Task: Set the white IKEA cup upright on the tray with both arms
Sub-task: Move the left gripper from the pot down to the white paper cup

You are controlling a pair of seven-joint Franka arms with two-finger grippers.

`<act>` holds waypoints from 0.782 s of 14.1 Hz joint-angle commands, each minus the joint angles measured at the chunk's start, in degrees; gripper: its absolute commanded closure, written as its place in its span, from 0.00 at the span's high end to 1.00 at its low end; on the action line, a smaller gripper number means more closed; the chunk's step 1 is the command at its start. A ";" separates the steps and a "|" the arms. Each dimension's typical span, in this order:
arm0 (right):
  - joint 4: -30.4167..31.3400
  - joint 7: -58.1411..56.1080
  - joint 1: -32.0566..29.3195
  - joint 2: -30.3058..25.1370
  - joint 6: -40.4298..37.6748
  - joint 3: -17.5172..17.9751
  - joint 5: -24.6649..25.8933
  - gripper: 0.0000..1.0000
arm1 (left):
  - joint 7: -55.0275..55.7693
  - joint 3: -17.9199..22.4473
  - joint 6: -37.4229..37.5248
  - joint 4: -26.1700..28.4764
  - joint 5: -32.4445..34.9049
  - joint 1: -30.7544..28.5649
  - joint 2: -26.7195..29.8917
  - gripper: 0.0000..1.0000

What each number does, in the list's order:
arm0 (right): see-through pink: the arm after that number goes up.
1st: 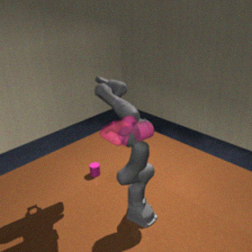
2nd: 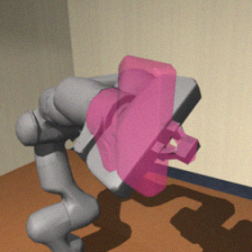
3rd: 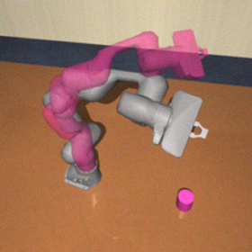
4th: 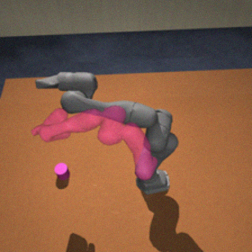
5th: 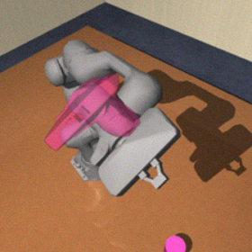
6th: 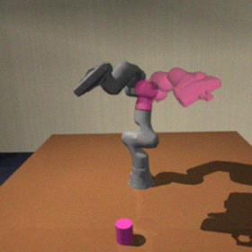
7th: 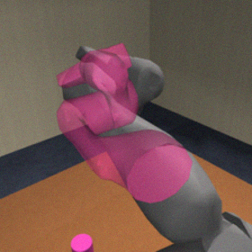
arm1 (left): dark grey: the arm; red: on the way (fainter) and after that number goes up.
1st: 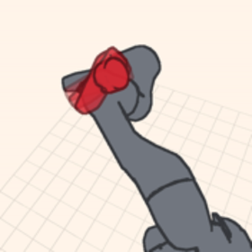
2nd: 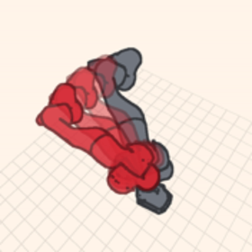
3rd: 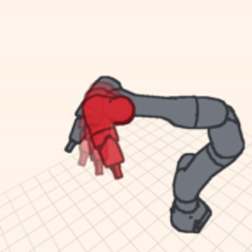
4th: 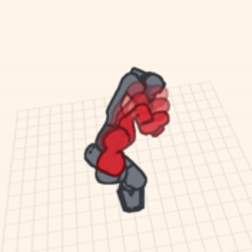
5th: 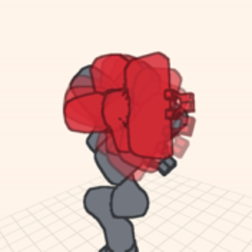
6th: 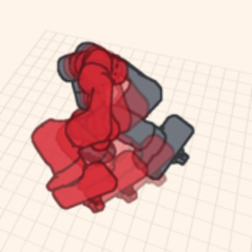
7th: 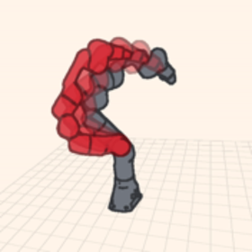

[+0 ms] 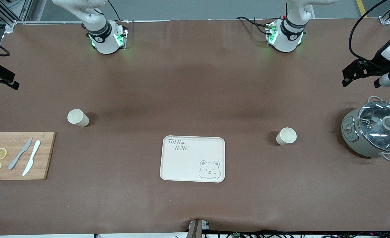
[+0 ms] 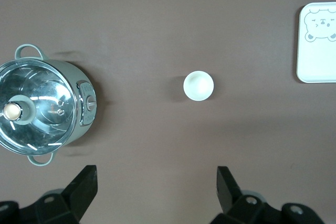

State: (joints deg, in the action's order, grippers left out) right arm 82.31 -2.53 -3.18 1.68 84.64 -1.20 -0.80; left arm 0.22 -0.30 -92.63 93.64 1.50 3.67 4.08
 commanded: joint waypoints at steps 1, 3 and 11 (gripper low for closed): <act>-0.92 0.33 0.01 0.25 -0.45 0.06 0.45 1.00 | -0.48 -0.14 1.22 -1.35 1.13 -0.94 -0.22 1.00; -0.92 0.33 0.01 0.34 -0.45 0.06 0.45 1.00 | -0.05 -0.14 1.22 -2.23 1.22 -1.21 -0.74 1.00; -0.92 0.33 0.01 1.04 -0.45 0.06 0.71 1.00 | 0.21 -0.31 -6.76 2.41 0.25 -2.44 -8.13 1.00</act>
State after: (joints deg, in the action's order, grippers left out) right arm 82.31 -2.53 -3.18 1.86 84.63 -1.21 -0.80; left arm 0.23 -0.27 -96.59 93.79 1.51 1.45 -4.15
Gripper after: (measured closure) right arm 0.000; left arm 0.000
